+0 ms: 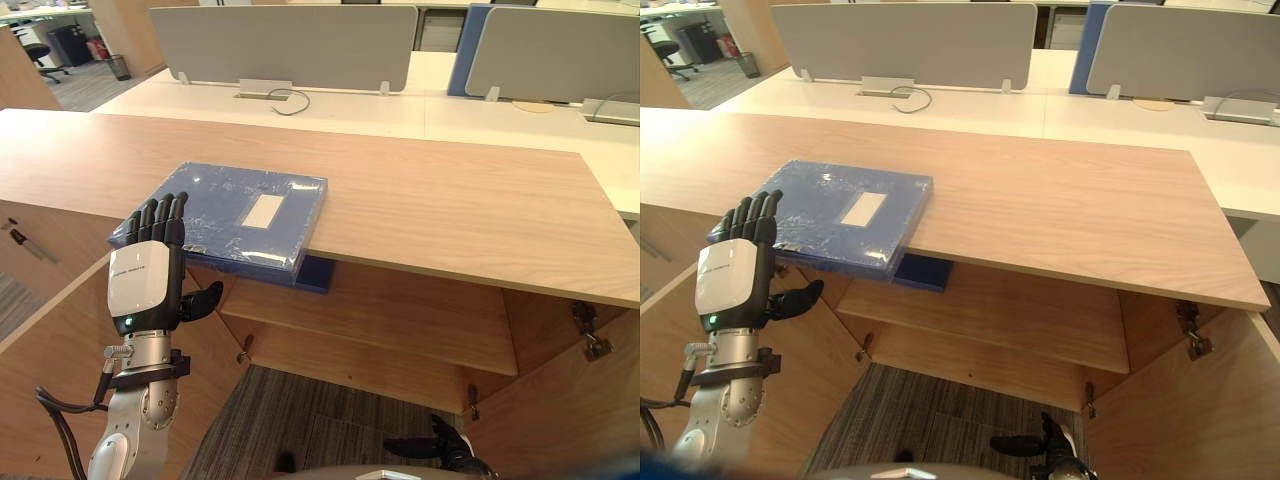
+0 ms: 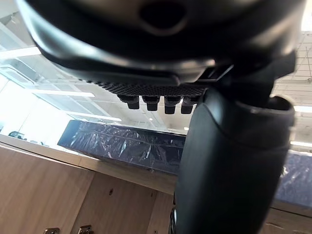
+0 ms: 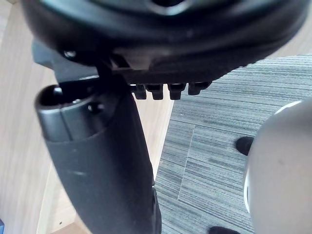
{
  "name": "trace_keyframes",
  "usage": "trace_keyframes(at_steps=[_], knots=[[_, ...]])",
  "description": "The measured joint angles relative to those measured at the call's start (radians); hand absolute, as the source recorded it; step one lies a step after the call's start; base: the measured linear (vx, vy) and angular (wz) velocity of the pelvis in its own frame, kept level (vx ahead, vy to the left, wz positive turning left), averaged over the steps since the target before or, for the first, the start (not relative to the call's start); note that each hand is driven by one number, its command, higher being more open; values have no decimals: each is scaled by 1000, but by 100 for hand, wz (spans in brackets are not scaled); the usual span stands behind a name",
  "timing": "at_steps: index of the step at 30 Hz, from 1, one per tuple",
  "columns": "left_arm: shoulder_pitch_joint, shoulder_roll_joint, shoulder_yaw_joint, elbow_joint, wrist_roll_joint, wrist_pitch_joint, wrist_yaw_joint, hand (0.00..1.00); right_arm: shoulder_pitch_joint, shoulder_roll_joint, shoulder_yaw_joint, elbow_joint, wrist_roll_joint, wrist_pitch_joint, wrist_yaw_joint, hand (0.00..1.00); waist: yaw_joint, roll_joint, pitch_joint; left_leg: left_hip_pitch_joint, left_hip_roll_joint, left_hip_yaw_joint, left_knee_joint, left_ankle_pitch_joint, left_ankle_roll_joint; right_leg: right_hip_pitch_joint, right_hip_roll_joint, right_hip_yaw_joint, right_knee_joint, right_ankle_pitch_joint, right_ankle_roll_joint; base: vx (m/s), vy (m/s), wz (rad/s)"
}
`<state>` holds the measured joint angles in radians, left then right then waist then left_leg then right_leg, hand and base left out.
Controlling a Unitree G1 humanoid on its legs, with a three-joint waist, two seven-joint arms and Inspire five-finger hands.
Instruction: Walk over to the cabinet, pick up the folder, carry it to the office cabinet, place the folder inside the office cabinet, then close the office cabinet door
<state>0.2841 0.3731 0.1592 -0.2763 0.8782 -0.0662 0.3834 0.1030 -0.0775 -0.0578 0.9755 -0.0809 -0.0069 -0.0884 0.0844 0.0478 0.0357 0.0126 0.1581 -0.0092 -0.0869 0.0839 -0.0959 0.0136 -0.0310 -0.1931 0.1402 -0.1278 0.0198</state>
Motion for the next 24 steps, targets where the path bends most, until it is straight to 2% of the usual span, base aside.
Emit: trace_keyframes(at_steps=[5,6,15,20,22,24], knots=[[-26,27,-25,33,9,-1,-4,100,1,-3,-1,0,0,4,0,100,-9,12,-6,3,0,33,0,-2,3,-1,5,34,-36,32,5,-20,41,-22],[-32,28,-28,39,16,-1,-10,0,1,-3,-1,-1,0,4,1,100,-14,14,-7,4,-1,37,0,-2,4,0,5,38,-40,36,6,-20,37,-15],[-37,58,-34,51,24,-15,-23,0,0,-8,-9,-1,0,4,1,100,-34,25,-9,16,-3,84,0,-7,10,-1,8,84,-67,64,11,-17,29,-16],[-103,95,-34,36,43,-42,18,0,1,-10,-21,-1,0,6,1,100,-36,36,-18,22,-4,91,0,-7,11,0,7,92,-73,71,14,-38,20,-5],[-105,89,-34,26,48,-42,18,0,1,-14,-22,-1,0,6,1,100,-38,44,-22,22,-6,94,0,-8,12,1,5,95,-78,75,16,-26,23,-5],[-64,55,-35,-67,58,-41,13,0,5,-10,-39,0,0,6,1,100,-38,44,-23,20,-6,98,0,-10,10,0,5,99,-85,78,17,-11,22,-4]])
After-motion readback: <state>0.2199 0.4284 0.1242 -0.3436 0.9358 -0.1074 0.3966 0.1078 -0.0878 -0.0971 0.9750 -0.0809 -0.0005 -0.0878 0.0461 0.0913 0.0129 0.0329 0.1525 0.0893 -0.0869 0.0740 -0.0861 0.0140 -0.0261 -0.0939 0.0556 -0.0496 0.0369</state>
